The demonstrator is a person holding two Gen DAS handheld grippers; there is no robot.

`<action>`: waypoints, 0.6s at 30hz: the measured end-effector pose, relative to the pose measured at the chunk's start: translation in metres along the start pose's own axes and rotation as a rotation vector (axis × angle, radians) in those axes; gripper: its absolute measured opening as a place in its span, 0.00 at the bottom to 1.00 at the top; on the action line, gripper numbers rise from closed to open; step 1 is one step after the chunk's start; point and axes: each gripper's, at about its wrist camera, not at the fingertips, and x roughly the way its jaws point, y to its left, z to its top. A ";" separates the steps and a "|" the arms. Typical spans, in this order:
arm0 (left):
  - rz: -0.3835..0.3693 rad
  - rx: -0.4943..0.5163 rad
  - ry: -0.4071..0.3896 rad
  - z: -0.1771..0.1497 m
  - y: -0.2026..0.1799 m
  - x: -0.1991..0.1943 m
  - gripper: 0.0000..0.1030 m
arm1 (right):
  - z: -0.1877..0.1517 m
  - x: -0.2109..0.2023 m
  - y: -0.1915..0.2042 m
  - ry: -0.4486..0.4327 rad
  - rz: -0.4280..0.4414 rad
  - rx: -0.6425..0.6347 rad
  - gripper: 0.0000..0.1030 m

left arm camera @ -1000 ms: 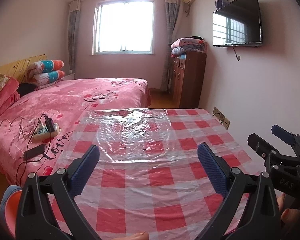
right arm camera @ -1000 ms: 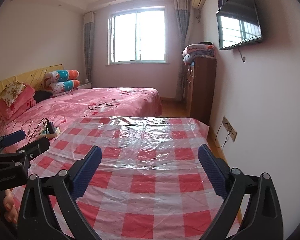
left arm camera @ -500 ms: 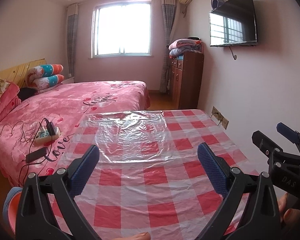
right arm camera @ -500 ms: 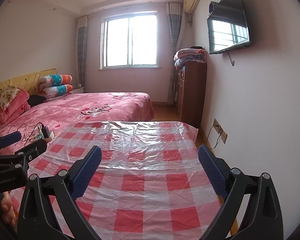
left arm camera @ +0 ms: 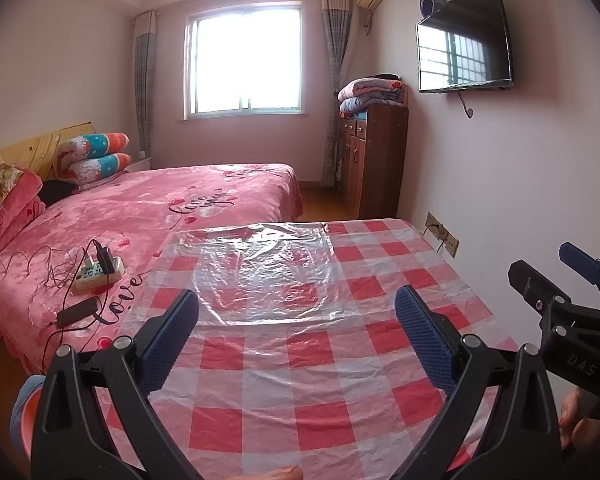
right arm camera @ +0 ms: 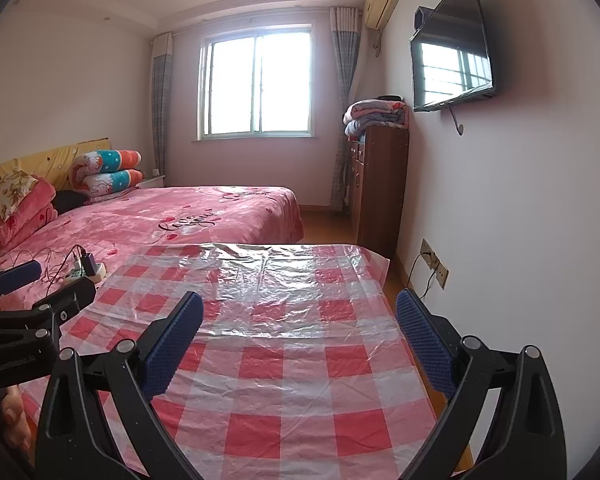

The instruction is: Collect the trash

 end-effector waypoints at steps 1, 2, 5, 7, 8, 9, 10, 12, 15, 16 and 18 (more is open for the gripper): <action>0.000 -0.001 -0.001 0.000 0.000 0.000 0.96 | 0.000 0.000 0.000 0.001 -0.001 0.000 0.93; 0.000 -0.001 -0.001 0.000 0.000 0.000 0.96 | 0.000 -0.001 -0.001 0.003 -0.002 0.000 0.93; 0.001 -0.002 0.002 0.000 0.000 0.000 0.96 | 0.000 0.001 0.000 0.011 -0.002 -0.002 0.93; 0.005 -0.004 0.004 -0.001 0.000 0.001 0.96 | -0.001 0.001 0.000 0.016 -0.001 -0.004 0.93; 0.006 -0.006 0.007 -0.002 0.000 0.001 0.96 | -0.001 0.002 0.000 0.017 -0.001 -0.006 0.93; 0.007 -0.008 0.009 -0.002 0.000 0.002 0.96 | -0.001 0.002 0.000 0.018 0.000 -0.008 0.93; 0.008 -0.009 0.012 -0.002 0.001 0.002 0.96 | -0.001 0.002 0.000 0.019 0.000 -0.008 0.93; 0.011 -0.010 0.015 -0.003 0.001 0.003 0.96 | -0.001 0.003 0.000 0.020 0.003 -0.007 0.93; 0.015 -0.009 0.022 -0.004 0.001 0.005 0.96 | -0.002 0.004 0.001 0.022 0.003 -0.009 0.93; 0.015 -0.009 0.024 -0.005 0.001 0.006 0.96 | -0.002 0.004 0.001 0.022 0.004 -0.008 0.93; 0.014 -0.009 0.031 -0.006 0.001 0.008 0.96 | -0.002 0.005 0.001 0.026 0.005 -0.005 0.93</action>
